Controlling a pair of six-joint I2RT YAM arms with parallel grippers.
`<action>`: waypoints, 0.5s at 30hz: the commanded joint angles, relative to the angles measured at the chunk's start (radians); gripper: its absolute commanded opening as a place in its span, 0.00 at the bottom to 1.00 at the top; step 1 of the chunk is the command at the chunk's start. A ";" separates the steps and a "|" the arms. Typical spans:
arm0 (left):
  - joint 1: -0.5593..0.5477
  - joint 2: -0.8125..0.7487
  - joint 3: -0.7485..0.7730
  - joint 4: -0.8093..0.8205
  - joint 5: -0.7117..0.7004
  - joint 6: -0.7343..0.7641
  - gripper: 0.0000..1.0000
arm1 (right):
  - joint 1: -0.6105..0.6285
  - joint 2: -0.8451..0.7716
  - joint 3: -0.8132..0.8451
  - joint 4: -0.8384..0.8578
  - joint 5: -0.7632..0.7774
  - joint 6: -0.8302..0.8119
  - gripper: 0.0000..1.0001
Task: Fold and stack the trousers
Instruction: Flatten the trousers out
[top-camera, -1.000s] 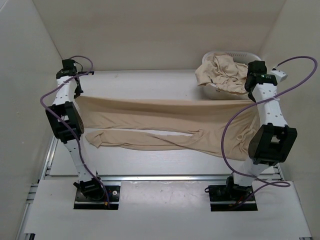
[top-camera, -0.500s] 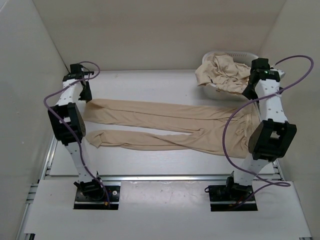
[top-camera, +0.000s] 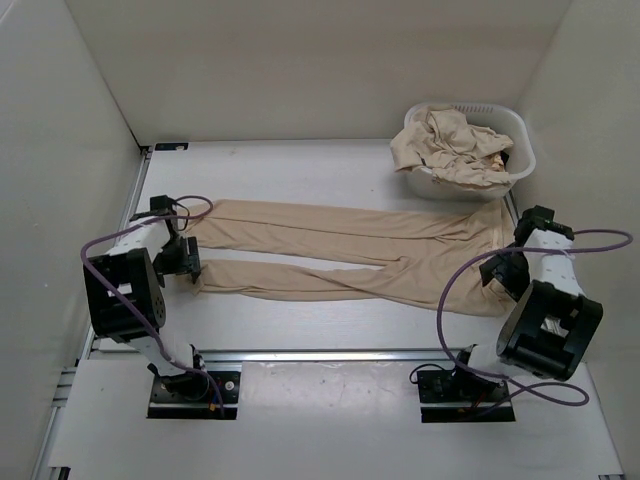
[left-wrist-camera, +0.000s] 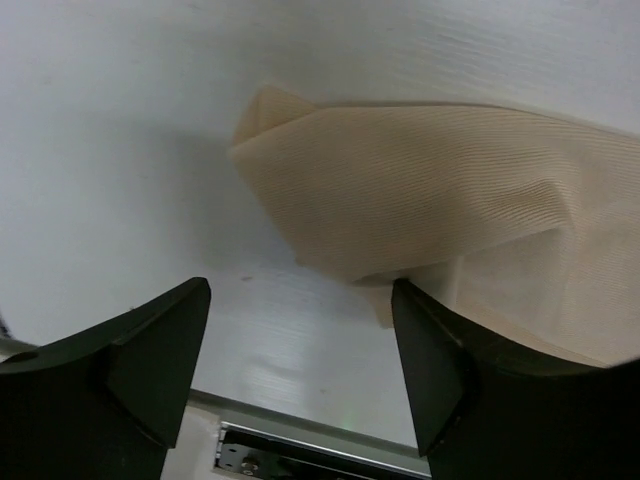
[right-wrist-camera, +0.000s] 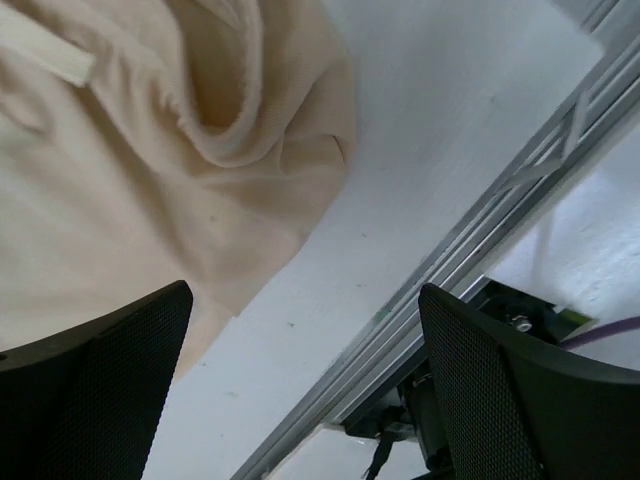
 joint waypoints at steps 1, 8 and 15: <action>0.001 -0.013 0.002 0.071 0.103 0.000 0.86 | -0.025 0.055 -0.039 0.173 -0.105 0.034 0.98; -0.029 0.108 -0.025 0.152 0.152 0.000 0.86 | -0.035 0.224 -0.049 0.239 -0.052 0.031 0.87; 0.021 0.090 -0.045 0.146 0.062 0.000 0.14 | -0.068 0.212 -0.085 0.206 -0.030 0.042 0.07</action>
